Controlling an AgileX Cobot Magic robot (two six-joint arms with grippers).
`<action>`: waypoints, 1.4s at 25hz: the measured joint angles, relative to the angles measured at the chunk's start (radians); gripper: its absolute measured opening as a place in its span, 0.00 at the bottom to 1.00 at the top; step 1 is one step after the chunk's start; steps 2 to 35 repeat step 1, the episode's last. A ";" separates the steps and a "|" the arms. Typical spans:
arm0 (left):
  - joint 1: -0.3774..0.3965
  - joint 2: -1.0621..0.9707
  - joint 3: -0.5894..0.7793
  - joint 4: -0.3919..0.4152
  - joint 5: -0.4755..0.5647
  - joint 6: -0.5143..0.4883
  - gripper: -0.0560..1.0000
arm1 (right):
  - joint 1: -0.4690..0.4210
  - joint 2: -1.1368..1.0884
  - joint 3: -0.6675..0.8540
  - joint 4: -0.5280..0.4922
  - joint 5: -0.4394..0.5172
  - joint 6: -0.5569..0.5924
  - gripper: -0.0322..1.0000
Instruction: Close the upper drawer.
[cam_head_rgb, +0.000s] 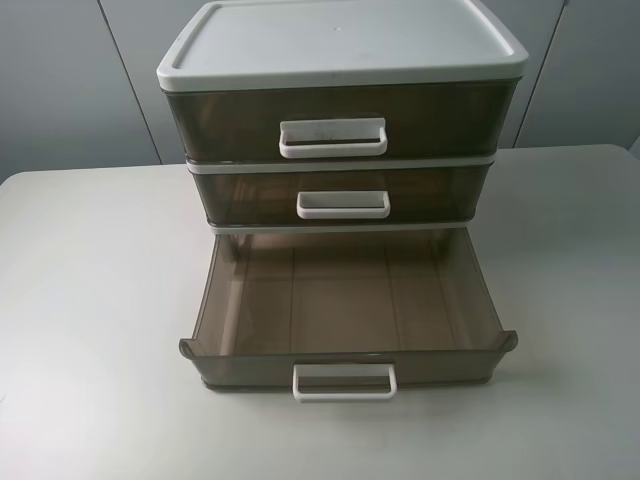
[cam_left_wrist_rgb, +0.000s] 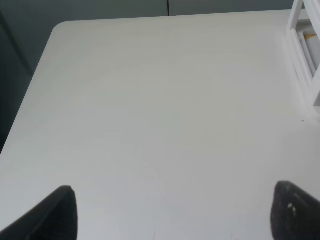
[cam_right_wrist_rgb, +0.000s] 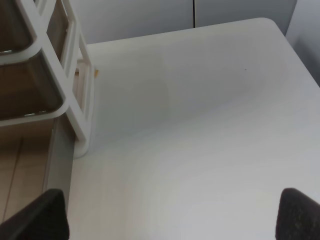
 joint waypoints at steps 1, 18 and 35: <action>0.000 0.000 0.000 0.000 0.000 0.000 0.75 | 0.000 0.000 0.000 0.000 0.000 0.000 0.64; 0.000 0.000 0.000 0.000 0.000 0.000 0.75 | 0.000 0.000 0.000 0.000 0.000 0.000 0.64; 0.000 0.000 0.000 0.000 0.000 0.000 0.75 | 0.000 0.000 0.000 0.000 0.000 0.000 0.64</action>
